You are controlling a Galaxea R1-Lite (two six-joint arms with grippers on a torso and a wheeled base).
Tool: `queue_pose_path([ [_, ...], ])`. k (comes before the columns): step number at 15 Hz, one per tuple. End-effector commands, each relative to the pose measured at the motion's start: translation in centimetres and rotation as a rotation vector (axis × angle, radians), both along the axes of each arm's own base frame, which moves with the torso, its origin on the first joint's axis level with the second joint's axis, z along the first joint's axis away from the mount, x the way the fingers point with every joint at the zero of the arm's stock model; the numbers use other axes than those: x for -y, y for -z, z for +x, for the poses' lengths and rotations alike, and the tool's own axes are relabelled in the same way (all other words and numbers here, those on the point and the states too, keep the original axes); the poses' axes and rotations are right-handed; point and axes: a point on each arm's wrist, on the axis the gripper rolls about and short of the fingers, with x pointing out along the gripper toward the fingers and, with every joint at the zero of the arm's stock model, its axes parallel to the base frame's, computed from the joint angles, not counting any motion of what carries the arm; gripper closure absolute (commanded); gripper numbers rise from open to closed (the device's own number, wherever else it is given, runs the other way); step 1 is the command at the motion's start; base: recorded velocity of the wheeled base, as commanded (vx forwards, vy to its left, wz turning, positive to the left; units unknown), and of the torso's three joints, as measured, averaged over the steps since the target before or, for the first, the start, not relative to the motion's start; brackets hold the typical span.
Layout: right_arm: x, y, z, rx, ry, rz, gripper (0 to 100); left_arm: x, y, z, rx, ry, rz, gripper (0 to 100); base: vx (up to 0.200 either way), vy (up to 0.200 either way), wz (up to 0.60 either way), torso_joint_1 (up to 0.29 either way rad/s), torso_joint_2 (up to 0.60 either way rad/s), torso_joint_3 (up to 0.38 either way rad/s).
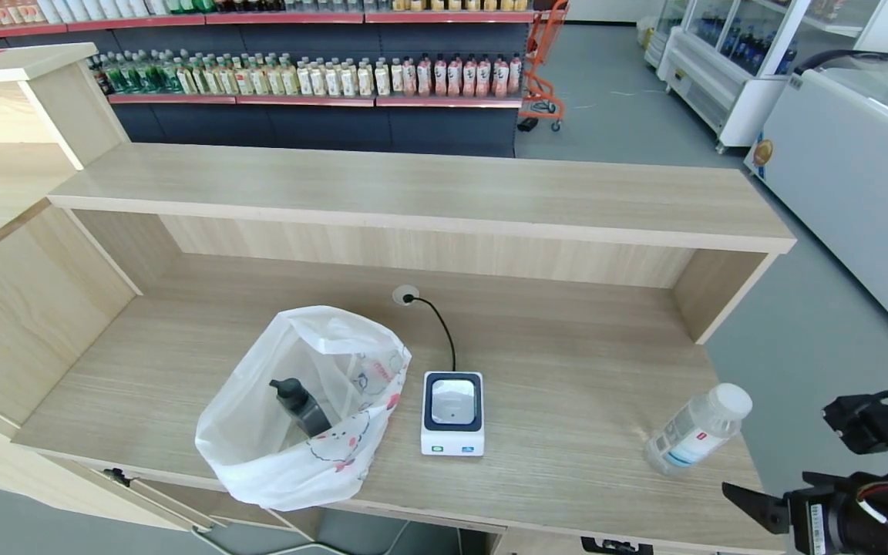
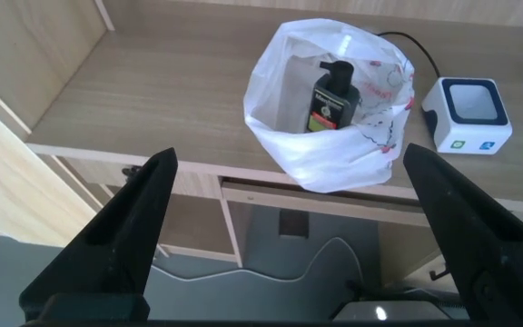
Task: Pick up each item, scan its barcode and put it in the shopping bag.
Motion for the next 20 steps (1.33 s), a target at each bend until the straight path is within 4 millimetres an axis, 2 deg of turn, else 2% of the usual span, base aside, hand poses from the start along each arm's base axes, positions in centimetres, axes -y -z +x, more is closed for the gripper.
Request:
queue_pose_path([
  [1,0.2,0.9,-1.5,-0.033,0.036,-0.037,0,0.0,0.0,0.0,0.000,0.000,-0.002,0,0.000,0.000,0.00,0.000,0.00,0.000],
  [7,0.4,1.4,-1.5,-0.061,0.100,-0.069,0,0.0,0.0,0.0,0.000,0.000,0.000,0,0.000,0.000,0.00,0.000,0.00,0.000],
  [10,0.4,1.4,-0.5,-0.032,0.116,-0.051,0,0.0,0.0,0.0,0.000,0.000,0.000,0,0.000,0.000,0.00,0.000,0.00,0.000],
  [20,-0.4,4.5,4.2,0.038,0.079,-0.054,0,0.0,0.0,0.0,0.000,0.000,0.000,0,0.000,0.000,0.00,0.000,0.00,0.000],
])
